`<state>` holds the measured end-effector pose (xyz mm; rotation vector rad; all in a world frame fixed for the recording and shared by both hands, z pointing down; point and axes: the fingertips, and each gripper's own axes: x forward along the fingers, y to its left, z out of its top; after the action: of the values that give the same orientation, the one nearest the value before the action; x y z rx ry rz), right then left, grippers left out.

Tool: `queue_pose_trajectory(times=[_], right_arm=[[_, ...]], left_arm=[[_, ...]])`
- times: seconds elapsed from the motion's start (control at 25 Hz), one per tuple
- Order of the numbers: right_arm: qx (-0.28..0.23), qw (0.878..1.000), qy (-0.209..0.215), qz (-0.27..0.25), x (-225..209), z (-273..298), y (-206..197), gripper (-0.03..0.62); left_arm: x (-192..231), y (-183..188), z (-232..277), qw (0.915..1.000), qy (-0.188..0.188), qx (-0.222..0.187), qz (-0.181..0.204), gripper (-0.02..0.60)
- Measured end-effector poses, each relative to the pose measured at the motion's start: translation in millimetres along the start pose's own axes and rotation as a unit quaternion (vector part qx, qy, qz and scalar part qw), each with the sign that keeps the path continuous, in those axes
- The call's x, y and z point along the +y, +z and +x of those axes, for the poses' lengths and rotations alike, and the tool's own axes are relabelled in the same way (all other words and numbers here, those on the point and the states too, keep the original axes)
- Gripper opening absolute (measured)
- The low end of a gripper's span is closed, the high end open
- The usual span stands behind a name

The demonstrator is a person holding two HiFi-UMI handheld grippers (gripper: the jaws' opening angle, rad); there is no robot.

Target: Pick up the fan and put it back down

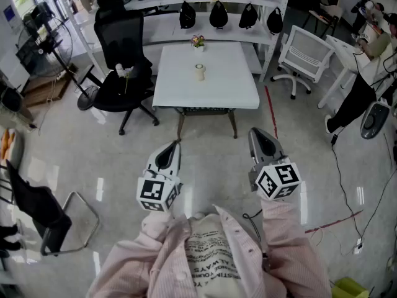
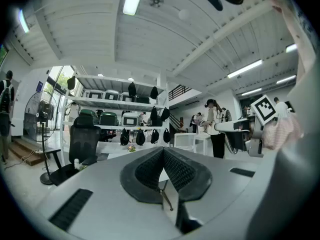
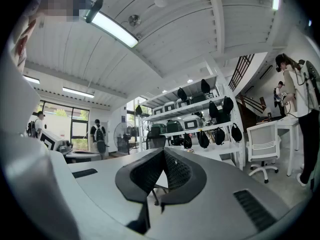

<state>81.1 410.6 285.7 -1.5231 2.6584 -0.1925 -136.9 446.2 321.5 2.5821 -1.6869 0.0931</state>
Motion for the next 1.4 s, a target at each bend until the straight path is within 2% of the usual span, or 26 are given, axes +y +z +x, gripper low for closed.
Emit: queue_pose_trajectory(times=[0.4, 0.72, 1.16, 1.2, 1.24, 1.32, 1.4], right_arm=[[-0.005, 1.0, -0.009, -0.002, -6.7, -3.6, 1.7, -0.002], [-0.007, 1.0, 0.002, -0.003, -5.1, -8.6, 0.4, -0.002], [0.0, 1.0, 0.02, 0.004, -12.6, -15.1, -0.5, -0.002], [0.0, 1.0, 0.019, 0.006, -15.1, -15.6, -0.8, -0.002], [0.001, 1.0, 0.018, 0.008, -17.5, -16.4, -1.3, -0.002], [0.003, 1.0, 0.017, 0.011, -22.1, -17.3, -3.9, -0.002], [0.006, 1.0, 0.017, 0.014, -27.0, -15.5, -7.6, -0.002]], left_arm=[[-0.5, -0.5, 0.6, 1.0, 0.003, 0.0, 0.0, 0.002], [-9.9, -3.6, -1.8, 1.0, -0.004, 0.003, 0.006, 0.002], [-12.9, 2.7, -2.7, 0.9995, 0.022, -0.011, -0.018, 0.006], [-13.8, 1.9, -1.6, 0.9995, 0.022, -0.011, -0.021, 0.012], [-15.0, 1.1, -0.3, 0.9994, 0.02, -0.011, -0.025, 0.05], [-16.4, -0.6, 2.6, 0.9993, 0.018, -0.011, -0.032, 0.167], [-15.1, -2.5, 6.8, 0.9992, 0.023, -0.01, -0.032, 0.18]])
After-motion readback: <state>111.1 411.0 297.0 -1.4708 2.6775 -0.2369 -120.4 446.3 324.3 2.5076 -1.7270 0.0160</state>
